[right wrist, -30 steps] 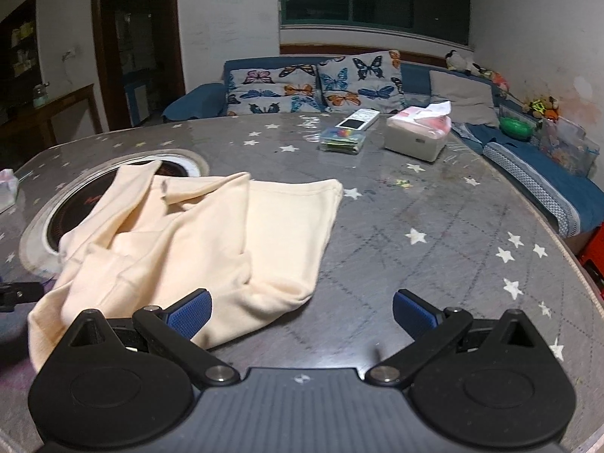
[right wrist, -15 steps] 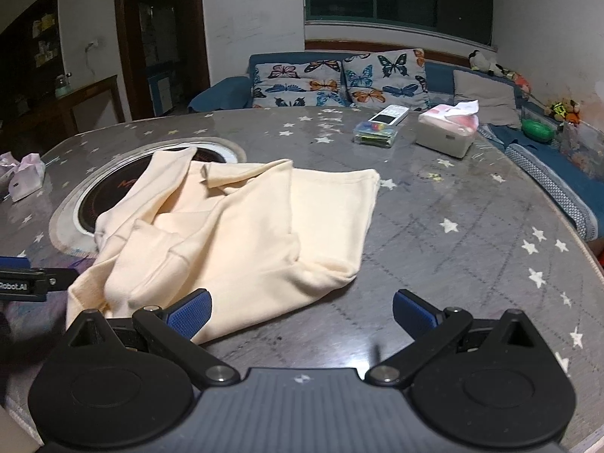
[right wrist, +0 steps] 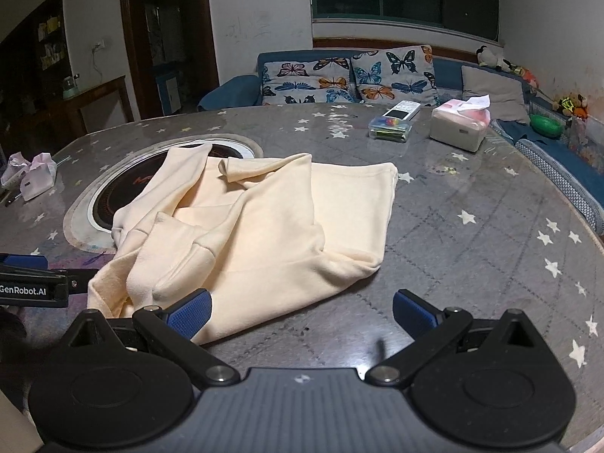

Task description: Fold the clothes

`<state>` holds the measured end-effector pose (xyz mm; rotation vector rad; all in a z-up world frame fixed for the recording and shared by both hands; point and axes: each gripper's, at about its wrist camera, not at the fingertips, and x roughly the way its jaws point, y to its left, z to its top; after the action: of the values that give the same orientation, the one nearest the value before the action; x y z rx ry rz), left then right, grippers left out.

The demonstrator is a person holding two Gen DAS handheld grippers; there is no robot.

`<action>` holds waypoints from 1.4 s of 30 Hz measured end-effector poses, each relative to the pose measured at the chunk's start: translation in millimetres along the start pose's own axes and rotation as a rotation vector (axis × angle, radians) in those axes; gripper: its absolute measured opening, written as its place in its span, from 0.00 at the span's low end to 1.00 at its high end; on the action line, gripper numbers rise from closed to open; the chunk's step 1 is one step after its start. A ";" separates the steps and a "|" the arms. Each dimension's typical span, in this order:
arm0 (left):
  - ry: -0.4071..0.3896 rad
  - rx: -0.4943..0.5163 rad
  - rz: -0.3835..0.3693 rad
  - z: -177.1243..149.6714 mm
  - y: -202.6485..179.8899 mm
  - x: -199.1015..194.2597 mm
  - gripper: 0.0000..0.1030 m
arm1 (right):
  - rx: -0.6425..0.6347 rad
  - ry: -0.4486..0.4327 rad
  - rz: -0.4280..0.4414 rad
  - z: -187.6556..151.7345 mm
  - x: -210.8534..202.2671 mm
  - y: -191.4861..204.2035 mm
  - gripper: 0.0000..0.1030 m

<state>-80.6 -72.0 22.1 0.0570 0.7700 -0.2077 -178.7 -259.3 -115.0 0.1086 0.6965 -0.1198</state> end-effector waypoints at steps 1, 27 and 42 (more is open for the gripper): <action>0.000 0.003 -0.002 0.1 -0.9 -0.1 1.00 | 0.000 0.000 -0.001 -0.1 0.0 0.5 1.00; -0.009 0.060 -0.022 -9.9 -17.2 -14.6 1.00 | 0.005 -0.015 -0.001 -9.6 -13.7 6.1 1.00; -0.015 0.080 -0.023 -9.5 -22.8 -18.4 1.00 | 0.004 -0.024 0.005 -9.6 -17.1 8.1 1.00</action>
<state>-104.7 -90.0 28.6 0.1217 0.7471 -0.2609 -196.6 -248.7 -110.9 0.1128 0.6717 -0.1179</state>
